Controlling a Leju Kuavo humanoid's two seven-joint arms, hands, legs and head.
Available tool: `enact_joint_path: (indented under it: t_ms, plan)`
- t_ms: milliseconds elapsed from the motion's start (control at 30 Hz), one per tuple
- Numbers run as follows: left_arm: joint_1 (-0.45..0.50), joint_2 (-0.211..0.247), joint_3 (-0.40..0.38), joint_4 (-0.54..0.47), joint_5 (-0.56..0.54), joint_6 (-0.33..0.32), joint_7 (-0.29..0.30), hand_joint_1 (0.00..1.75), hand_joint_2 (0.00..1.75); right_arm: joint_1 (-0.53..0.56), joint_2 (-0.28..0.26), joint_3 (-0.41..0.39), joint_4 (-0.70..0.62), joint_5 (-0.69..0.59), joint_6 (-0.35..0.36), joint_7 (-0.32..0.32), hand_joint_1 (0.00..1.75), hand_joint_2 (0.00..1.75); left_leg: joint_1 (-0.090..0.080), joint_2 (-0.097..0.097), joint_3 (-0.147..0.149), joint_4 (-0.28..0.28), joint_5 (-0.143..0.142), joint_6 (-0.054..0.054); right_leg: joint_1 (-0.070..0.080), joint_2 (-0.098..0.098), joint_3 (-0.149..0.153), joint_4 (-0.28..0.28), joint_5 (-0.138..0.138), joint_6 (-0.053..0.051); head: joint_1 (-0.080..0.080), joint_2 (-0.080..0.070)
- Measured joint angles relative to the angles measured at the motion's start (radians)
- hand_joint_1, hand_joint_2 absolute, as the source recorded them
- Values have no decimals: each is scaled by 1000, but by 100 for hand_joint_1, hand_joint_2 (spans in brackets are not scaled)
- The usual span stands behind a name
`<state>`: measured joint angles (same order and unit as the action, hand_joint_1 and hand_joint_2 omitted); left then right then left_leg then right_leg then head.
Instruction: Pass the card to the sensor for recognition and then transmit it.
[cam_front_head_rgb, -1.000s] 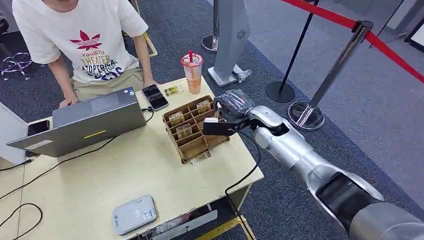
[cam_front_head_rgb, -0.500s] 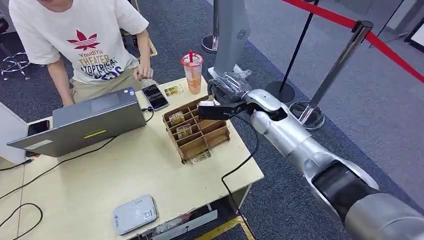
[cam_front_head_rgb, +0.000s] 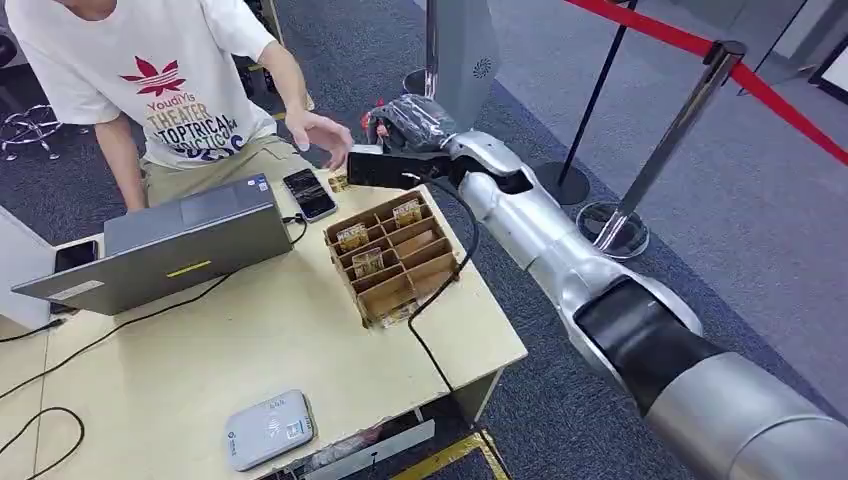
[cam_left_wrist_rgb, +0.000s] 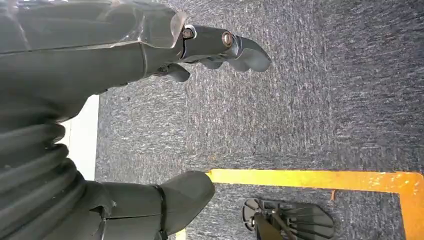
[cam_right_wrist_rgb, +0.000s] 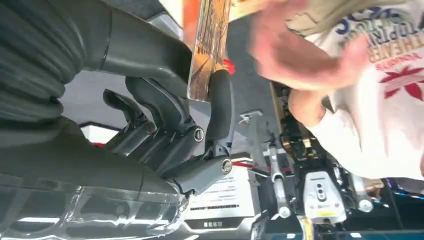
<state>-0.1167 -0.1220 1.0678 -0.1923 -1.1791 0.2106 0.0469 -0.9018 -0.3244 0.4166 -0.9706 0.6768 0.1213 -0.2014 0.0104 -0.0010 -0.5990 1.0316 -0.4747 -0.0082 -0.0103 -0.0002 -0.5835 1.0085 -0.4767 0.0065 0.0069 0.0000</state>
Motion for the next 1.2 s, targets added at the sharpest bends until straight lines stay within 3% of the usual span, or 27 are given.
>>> enact_joint_path:
  t_ms: [233, 533, 600, 633, 667, 933, 1200]
  plan:
    - [-5, -4, -5, 0, -3, 2, 12, 0, 175, -122, 84, 10, 150, -25, 0, -14, 175, 175, 0, -1, 0, 0, 0, 0, 0, -1, 0, 0, 0, 0, 0, 0]
    - [-10, -9, -7, 0, -4, 3, 14, 0, 175, -148, 121, 15, 229, -28, -18, -21, 175, 175, 0, -1, 0, 0, 0, 0, 0, -1, 0, 0, 0, 0, 0, 0]
    - [-10, -10, -7, 0, -5, 4, 15, 0, 175, -145, 124, 18, 240, -27, -28, -23, 155, 175, 0, -1, 0, 0, 0, 0, 0, -1, 0, 0, 0, 0, 0, 0]
    - [-10, -10, -7, 0, -5, 4, 16, 0, 175, -143, 124, 20, 245, -27, -31, -25, 10, 175, 0, -1, 0, 0, 0, 0, 0, -1, 0, 0, 0, 0, 0, 0]
    - [-10, -10, -7, 0, -5, 6, 16, 0, 175, -139, 124, 22, 249, -27, -34, -26, 0, 175, 0, -1, 0, 0, 0, 0, 0, -1, 0, 0, 0, 0, 0, 0]
    - [-9, -13, -8, 0, -4, 12, 16, 0, 175, -83, 122, 24, 250, -28, -54, -39, 0, 175, 0, -1, 0, 0, 0, 0, 0, 0, 0, 0, 0, 0, 0, 0]
    - [-9, -14, -21, 0, 0, 19, 10, 0, 175, 45, 121, -3, 122, -36, -187, -79, 0, 175, 0, -1, 0, 0, 0, 0, 0, -1, 0, 0, 0, 0, 0, 0]
